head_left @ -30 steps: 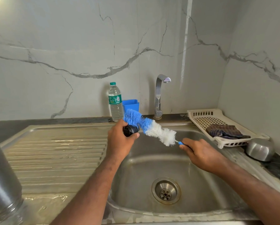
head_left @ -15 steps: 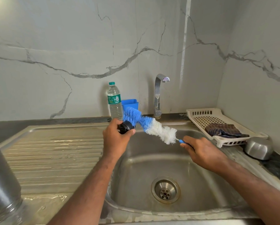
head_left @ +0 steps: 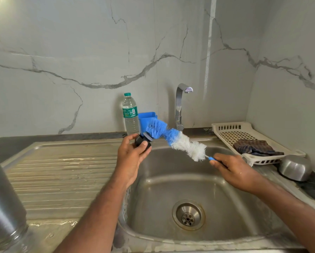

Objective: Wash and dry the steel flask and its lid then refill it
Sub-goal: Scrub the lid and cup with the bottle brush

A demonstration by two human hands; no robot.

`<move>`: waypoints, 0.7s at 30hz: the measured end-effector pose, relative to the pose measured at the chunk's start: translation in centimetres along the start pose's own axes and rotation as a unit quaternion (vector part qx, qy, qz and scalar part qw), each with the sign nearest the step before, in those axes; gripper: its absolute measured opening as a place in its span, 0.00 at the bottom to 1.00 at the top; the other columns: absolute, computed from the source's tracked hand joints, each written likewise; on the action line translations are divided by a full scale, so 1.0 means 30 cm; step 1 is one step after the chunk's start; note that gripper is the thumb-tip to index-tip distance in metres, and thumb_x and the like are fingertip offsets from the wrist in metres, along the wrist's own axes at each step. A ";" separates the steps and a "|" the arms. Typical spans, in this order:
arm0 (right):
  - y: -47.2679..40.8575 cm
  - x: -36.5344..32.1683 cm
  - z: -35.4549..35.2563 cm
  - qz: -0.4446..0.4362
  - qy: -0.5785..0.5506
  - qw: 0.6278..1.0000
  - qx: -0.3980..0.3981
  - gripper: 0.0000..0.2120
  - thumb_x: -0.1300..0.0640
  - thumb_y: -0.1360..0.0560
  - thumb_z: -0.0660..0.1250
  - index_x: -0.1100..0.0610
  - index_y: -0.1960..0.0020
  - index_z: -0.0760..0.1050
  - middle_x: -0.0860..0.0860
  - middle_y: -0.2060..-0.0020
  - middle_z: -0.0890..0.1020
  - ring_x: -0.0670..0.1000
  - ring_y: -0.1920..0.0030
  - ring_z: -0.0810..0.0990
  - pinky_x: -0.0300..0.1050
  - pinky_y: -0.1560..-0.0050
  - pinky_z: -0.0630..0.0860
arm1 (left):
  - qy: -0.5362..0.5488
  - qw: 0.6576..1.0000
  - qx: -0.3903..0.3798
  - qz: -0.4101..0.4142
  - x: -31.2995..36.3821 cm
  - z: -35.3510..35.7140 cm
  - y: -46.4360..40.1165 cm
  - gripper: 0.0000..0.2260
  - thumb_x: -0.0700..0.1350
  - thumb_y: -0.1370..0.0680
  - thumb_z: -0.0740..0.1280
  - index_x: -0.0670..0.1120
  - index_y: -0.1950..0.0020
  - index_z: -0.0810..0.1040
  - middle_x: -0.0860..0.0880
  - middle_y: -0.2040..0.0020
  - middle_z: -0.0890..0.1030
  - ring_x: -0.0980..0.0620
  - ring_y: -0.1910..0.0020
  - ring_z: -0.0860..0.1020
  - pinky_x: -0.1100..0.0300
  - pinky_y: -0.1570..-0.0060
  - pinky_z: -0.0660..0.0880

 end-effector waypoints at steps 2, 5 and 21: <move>-0.004 -0.012 0.006 -0.006 -0.006 1.000 -0.007 0.18 0.49 0.17 0.61 0.52 0.64 0.66 0.49 0.72 0.72 0.46 0.70 0.68 0.48 0.67 0.67 | 0.093 0.994 -0.014 -0.048 0.012 0.011 0.004 0.09 0.34 0.19 0.65 0.40 0.39 0.76 0.34 0.37 0.80 0.35 0.39 0.81 0.53 0.48 0.83; -0.008 -0.031 0.015 -0.021 -0.017 1.000 -0.004 0.18 0.48 0.17 0.60 0.52 0.64 0.65 0.48 0.73 0.71 0.45 0.71 0.67 0.46 0.68 0.66 | 0.131 0.984 -0.034 -0.115 0.020 0.026 0.018 0.15 0.45 0.16 0.62 0.35 0.35 0.73 0.31 0.40 0.79 0.35 0.44 0.83 0.53 0.53 0.84; 0.003 -0.018 -0.001 -0.064 -0.002 0.998 0.003 0.14 0.44 0.17 0.60 0.49 0.59 0.68 0.49 0.70 0.73 0.52 0.68 0.72 0.52 0.67 0.69 | 0.045 0.978 -0.019 -0.204 0.042 0.014 0.043 0.29 0.61 0.17 0.59 0.34 0.37 0.75 0.38 0.60 0.83 0.48 0.66 0.84 0.60 0.69 0.80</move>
Point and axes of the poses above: each hand's wrist, its own y-axis away from the middle knuckle, its own z-axis out of the palm, x = y × z, the point moved 1 cm from there along -y, towards the middle knuckle
